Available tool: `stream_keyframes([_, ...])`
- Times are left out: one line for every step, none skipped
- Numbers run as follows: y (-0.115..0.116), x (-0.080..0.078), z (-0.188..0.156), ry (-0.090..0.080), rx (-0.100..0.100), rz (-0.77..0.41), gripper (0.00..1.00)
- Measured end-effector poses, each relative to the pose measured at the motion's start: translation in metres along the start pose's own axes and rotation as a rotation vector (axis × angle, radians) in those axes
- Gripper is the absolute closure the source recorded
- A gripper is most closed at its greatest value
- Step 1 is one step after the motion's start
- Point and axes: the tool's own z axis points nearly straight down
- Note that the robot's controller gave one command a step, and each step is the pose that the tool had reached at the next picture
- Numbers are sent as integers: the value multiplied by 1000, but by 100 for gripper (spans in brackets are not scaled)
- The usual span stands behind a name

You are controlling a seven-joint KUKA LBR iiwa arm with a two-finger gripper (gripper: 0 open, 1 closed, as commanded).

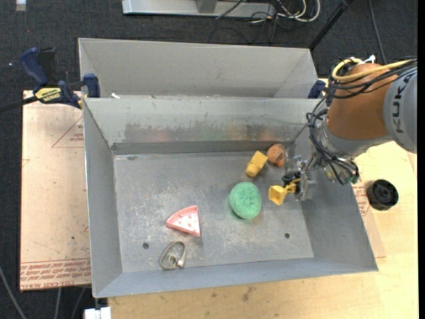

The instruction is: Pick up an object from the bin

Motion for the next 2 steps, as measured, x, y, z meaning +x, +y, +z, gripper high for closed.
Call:
stream_keyframes([-1,-2,-11,-9,4,0,100])
stream_keyframes([0,-2,-16,-7,3,-1,100])
